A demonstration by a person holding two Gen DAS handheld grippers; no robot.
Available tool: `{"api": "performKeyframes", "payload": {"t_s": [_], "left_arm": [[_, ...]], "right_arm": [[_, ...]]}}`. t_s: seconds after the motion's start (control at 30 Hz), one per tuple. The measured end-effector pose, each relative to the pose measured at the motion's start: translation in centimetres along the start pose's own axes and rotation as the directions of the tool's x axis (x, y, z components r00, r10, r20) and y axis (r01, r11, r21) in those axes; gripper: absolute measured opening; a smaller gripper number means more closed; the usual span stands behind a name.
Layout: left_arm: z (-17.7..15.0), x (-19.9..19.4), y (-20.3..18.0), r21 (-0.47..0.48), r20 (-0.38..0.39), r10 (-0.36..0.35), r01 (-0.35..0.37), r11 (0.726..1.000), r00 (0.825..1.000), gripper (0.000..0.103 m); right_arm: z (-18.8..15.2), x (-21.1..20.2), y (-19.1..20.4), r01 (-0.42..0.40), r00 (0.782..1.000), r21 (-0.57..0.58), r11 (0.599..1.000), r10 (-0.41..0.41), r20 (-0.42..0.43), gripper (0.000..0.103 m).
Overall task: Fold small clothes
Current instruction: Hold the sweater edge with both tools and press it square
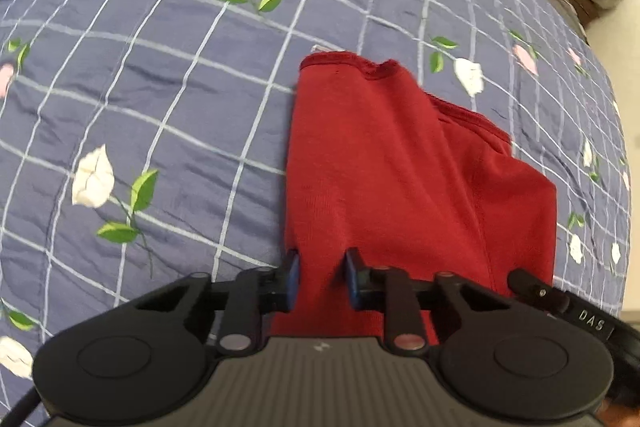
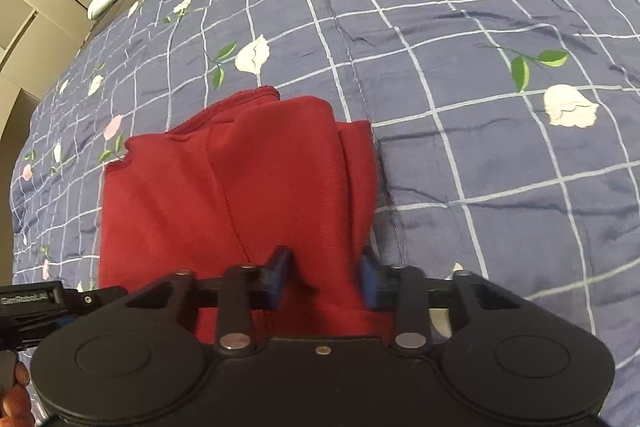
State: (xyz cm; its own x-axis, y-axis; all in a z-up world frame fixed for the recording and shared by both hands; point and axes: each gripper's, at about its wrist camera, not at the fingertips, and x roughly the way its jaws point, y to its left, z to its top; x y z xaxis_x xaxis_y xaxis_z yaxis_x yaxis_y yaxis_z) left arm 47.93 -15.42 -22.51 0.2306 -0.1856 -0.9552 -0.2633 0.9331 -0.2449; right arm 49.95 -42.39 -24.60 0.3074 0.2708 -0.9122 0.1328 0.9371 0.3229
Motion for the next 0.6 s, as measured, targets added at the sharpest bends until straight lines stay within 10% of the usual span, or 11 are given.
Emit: {"api": "performKeyframes", "payload": {"t_s": [0.6], "left_arm": [[3.0,-11.6,5.0,0.154,0.224,-0.026,-0.009,0.988,0.974,0.017]], "right_arm": [[-1.5,-5.7,12.8,-0.09,0.99,-0.193,0.977,0.109,0.091,0.017]]}}
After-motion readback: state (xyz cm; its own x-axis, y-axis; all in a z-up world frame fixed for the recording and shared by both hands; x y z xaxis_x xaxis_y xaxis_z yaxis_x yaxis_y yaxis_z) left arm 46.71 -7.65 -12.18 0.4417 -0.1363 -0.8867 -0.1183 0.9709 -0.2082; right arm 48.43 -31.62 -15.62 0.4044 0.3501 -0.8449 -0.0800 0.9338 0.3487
